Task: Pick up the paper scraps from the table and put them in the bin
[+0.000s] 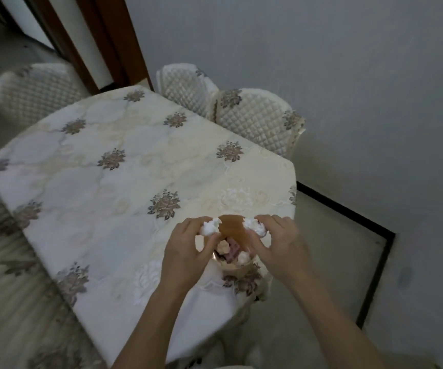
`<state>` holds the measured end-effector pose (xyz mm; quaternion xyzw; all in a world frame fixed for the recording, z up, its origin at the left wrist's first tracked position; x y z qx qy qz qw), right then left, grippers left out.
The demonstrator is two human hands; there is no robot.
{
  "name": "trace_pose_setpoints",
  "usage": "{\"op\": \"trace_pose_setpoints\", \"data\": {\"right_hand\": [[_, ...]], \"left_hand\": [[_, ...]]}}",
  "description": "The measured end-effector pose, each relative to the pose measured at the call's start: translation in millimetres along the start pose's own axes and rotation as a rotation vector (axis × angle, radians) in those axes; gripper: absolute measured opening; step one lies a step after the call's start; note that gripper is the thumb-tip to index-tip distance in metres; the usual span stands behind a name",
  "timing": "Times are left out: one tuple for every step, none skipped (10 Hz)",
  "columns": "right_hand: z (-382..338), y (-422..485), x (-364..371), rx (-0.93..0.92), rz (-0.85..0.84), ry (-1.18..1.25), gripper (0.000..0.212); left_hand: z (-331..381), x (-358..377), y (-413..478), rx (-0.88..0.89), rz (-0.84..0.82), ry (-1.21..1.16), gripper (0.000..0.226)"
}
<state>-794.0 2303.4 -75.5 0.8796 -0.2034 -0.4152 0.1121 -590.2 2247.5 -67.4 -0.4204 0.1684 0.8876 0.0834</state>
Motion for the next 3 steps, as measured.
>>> {"op": "trace_pose_setpoints", "data": {"right_hand": [[1.1,7.4,12.9,-0.036,-0.04,0.003,0.04],[-0.3,10.2,17.8,-0.032,-0.084,0.012,0.042],[5.3,5.7,26.4,0.01,-0.21,-0.072,0.045]], "left_hand": [[-5.6,4.1,6.2,0.027,-0.01,0.105,0.035],[-3.5,9.0,12.1,0.08,-0.054,0.256,0.041],[-6.1,15.5,15.0,0.062,-0.192,0.393,0.049]]}}
Point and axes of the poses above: each hand's wrist, its own y-axis towards the middle knuckle, its own x-axis out of the palm, z = x × y, the point moved 1 cm from there along y, towards the middle knuckle, and after that the axes turned 9 degrees about y, right-handed, at the moved point
